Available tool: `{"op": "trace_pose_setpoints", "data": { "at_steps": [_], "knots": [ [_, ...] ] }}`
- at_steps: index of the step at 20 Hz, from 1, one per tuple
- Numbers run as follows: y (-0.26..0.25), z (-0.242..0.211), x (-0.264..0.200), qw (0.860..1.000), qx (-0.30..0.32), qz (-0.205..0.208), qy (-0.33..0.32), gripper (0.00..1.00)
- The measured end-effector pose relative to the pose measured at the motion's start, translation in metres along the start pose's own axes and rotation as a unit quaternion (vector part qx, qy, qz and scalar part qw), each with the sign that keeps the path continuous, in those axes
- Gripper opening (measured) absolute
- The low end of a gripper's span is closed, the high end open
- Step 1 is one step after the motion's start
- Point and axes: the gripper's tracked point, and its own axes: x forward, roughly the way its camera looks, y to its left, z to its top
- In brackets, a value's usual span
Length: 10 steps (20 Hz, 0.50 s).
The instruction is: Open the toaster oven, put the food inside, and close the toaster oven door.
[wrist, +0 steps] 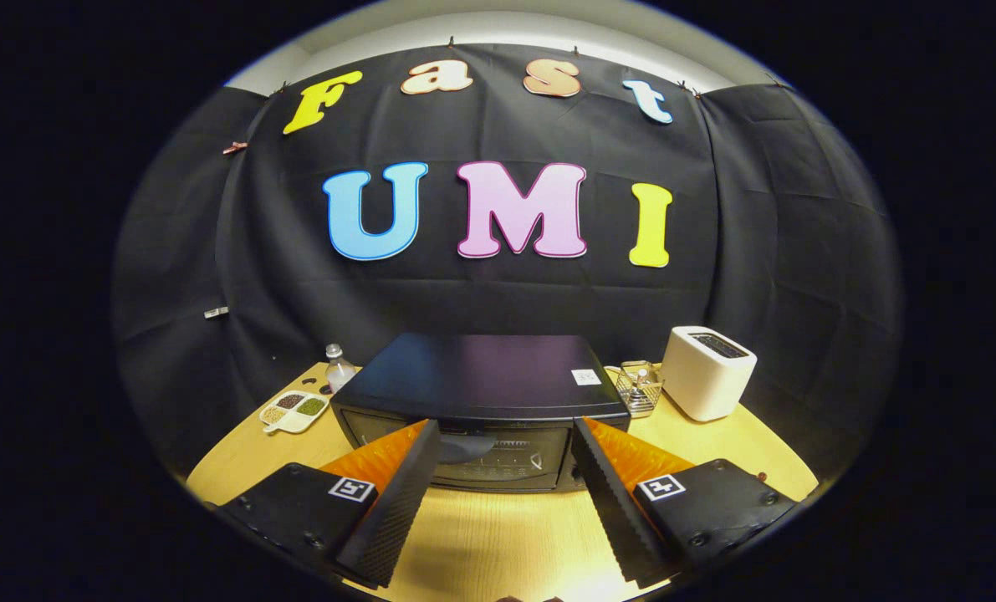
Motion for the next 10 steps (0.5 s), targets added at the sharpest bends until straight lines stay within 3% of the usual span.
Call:
{"op": "trace_pose_setpoints", "data": {
  "at_steps": [10],
  "knots": [
    [0.036, -0.026, 0.070, 0.999, 0.021, -0.012, 0.043, 0.98]
  ]
}}
